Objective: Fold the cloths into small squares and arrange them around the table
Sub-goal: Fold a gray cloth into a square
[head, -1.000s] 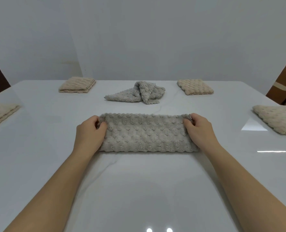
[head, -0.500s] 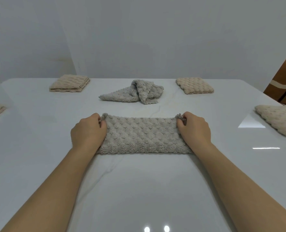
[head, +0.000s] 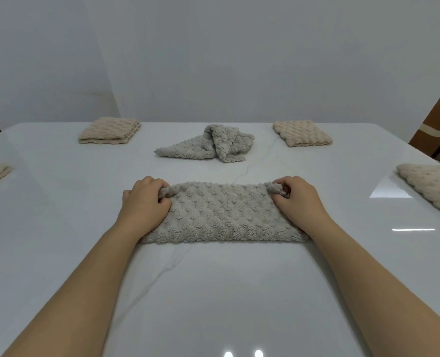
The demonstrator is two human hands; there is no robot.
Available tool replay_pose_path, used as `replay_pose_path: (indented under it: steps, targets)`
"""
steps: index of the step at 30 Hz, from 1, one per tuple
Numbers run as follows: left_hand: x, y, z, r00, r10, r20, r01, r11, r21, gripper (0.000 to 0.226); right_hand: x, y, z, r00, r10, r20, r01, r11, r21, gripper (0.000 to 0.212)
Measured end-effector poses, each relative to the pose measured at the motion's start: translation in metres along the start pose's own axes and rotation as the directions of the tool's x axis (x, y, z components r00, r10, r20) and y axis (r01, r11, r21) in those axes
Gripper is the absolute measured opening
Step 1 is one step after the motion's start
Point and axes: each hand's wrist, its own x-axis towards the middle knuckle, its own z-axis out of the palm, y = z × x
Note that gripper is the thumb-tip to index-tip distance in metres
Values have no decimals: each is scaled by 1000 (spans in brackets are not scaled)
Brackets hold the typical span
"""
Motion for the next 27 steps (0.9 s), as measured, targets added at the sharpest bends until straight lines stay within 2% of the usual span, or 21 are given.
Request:
replay_pose_path:
  steps: [2,4,7,9,12,14,17,19,24,27]
  targets:
    - [-4,0,-3,999,-31,-29,26,987,-161,15,-3,-2,-2,999,1,-38,3,993,115,8]
    - [-8,1,-6,996,-90,-25,76,934,-350,18,-6,-2,-5,997,47,-63,-28,958,284,11]
    - [-15,2,-13,994,-106,-10,82,816,-572,16,-12,-6,-12,994,104,-40,-63,820,568,10]
    - [-20,5,-17,996,-87,3,65,713,-698,12,-15,-9,-17,993,116,-3,-84,737,670,17]
    - [-28,13,-21,994,-110,-2,69,641,-765,4,-19,-13,-25,988,116,98,-149,612,777,12]
    - [-31,14,-22,986,-165,5,100,575,-812,14,-22,-14,-32,981,120,155,-195,535,822,6]
    - [-36,14,-24,966,-257,31,146,442,-885,14,-30,-12,-35,970,152,192,-238,409,881,14]
    - [-38,15,-24,960,-275,45,151,377,-914,6,-35,-13,-33,970,169,173,-227,391,892,15]
    - [-38,14,-29,978,-193,73,133,318,-939,19,-36,-14,-28,983,162,85,-149,439,886,12]
    - [-39,13,-33,977,-198,73,127,274,-953,13,-34,-12,-26,985,163,58,-129,471,872,17]
